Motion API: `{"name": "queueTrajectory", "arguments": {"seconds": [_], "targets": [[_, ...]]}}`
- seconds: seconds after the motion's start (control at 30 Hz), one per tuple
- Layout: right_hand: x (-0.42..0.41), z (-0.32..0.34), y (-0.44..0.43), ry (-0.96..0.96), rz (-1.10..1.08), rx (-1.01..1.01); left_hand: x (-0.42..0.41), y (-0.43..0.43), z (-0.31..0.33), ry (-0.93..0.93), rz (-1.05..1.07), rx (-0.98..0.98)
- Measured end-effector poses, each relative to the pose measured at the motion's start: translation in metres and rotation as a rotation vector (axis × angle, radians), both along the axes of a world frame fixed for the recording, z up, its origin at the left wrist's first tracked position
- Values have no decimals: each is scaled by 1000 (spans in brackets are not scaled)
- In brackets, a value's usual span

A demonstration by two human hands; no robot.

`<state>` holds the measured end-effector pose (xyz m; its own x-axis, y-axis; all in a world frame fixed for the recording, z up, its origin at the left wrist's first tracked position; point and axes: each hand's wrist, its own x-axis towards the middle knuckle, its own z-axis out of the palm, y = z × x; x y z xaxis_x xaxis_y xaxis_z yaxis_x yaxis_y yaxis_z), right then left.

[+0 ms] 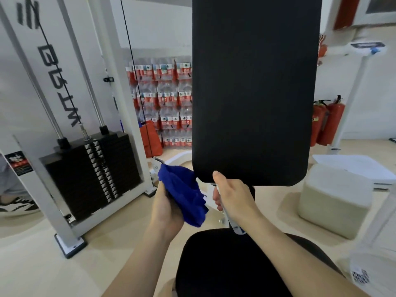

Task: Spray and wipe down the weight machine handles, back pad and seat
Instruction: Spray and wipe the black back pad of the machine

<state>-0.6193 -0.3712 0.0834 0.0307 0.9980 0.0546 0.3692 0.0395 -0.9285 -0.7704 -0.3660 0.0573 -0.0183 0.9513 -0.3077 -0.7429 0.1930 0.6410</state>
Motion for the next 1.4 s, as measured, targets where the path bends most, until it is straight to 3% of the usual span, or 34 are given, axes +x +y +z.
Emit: {"name": "queueTrajectory", "arguments": {"seconds": [0.23, 0.53, 0.67, 0.77, 0.9, 1.1, 1.2, 1.23, 1.33, 1.4], "targets": [[-3, -7, -1, -104, 49, 58, 5, -10, 8, -21, 35, -26], [27, -6, 7, 64, -14, -108, 32, -4, 29, 155, 80, -7], [43, -2, 11, 188, 16, -224, 64, 16, 40, 637, 191, 109], [49, -2, 9, 215, 19, -285, 78, 25, 36, 771, 320, 208], [48, -8, 7, 306, -58, -171, 74, 27, 25, 1052, 283, 174], [49, -13, 7, 290, -24, -105, 16, 11, 59, 2155, -59, 192], [51, -16, 8, 308, -24, -72, -3, 11, 91, 2421, -224, 152], [52, -16, 7, 306, -27, -58, -6, 11, 97, 2430, -152, 191], [54, -14, 7, 301, -23, -46, -9, 14, 110, 2486, 394, 363], [57, -11, 7, 299, -38, -66, 4, 24, 109, 2515, 469, 411]]}}
